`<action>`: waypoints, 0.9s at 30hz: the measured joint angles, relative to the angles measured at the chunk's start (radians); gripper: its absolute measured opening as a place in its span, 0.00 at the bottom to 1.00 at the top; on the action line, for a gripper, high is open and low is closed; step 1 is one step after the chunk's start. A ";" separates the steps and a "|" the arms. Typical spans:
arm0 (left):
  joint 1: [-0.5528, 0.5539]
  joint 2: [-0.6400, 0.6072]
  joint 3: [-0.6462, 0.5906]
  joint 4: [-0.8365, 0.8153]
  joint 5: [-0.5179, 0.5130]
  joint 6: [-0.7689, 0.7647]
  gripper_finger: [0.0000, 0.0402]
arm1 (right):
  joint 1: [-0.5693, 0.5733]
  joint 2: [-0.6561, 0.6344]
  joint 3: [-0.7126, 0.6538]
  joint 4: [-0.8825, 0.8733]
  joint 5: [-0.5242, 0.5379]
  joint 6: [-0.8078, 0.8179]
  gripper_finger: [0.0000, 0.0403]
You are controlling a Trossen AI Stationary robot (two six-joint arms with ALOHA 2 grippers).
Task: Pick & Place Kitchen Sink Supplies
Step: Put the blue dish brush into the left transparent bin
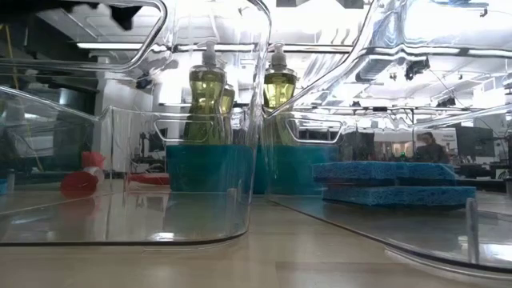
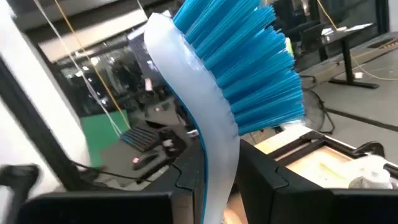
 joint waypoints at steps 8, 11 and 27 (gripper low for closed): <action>0.000 0.288 0.224 -0.052 0.080 0.076 0.86 | -0.065 0.095 0.184 -0.183 -0.100 -0.059 0.17; 0.000 0.357 0.268 -0.052 0.068 0.075 0.86 | -0.068 0.100 0.232 -0.243 -0.101 -0.108 0.17; -0.008 0.748 0.542 -0.014 0.065 0.018 0.86 | -0.137 0.100 0.258 -0.295 -0.178 -0.255 0.17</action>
